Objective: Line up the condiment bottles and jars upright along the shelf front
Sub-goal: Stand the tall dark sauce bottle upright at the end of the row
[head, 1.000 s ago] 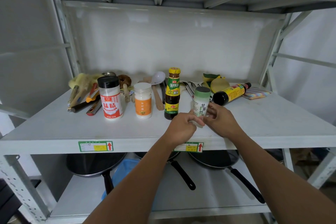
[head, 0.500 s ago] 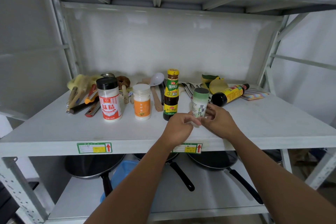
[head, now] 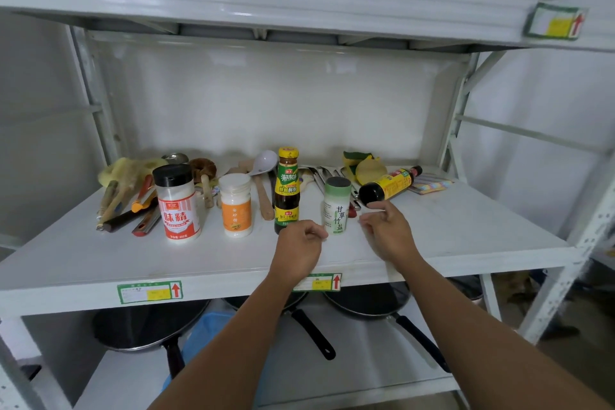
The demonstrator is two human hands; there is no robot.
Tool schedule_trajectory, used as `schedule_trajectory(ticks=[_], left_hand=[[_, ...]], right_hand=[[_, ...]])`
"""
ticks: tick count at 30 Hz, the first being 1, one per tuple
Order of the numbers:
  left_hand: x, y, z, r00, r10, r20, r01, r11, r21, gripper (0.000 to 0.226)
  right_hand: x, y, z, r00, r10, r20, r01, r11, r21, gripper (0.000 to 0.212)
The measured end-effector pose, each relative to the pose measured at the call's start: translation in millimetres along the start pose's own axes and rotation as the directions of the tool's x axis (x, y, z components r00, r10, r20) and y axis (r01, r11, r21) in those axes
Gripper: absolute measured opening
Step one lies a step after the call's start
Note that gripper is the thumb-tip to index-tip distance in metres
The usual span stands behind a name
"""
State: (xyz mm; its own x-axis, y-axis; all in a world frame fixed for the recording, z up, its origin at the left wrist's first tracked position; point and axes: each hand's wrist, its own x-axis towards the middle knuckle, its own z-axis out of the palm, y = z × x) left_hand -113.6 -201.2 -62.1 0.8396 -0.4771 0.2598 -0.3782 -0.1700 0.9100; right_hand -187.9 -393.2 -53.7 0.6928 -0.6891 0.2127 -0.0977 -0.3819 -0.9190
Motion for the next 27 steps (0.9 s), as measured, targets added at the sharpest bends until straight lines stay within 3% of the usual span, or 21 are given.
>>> schedule_trajectory(ticks=[5, 10, 17, 22, 25, 27], left_hand=[[0, 3, -2, 1.000, 0.004, 0.027, -0.005, 0.999, 0.040, 0.026], [-2, 5, -4, 0.997, -0.012, 0.081, 0.016, 0.999, -0.049, 0.016], [0, 7, -7, 0.987, -0.010, 0.160, 0.028, 0.993, -0.114, 0.021], [1, 1, -8, 0.986, -0.003, 0.168, 0.015, 0.997, -0.071, 0.018], [4, -1, -6, 0.988, -0.015, 0.154, 0.024, 0.998, -0.054, 0.021], [6, -2, -4, 0.990, -0.005, 0.138, 0.011, 0.999, -0.040, 0.022]], right_hand=[[-2, 1, -17, 0.997, 0.075, 0.006, -0.075, 0.997, 0.036, 0.027], [12, 3, -28, 0.976, 0.218, 0.005, -0.217, 0.968, 0.123, 0.033], [52, 1, -32, 0.950, 0.298, -0.098, -0.295, 0.955, 0.044, 0.023], [107, 12, -25, 0.903, 0.416, -0.109, -0.395, 0.902, 0.173, 0.045], [128, 8, -14, 0.883, 0.465, -0.056, -0.437, 0.862, 0.257, 0.083], [148, 11, -5, 0.870, 0.487, -0.069, -0.467, 0.862, 0.198, 0.115]])
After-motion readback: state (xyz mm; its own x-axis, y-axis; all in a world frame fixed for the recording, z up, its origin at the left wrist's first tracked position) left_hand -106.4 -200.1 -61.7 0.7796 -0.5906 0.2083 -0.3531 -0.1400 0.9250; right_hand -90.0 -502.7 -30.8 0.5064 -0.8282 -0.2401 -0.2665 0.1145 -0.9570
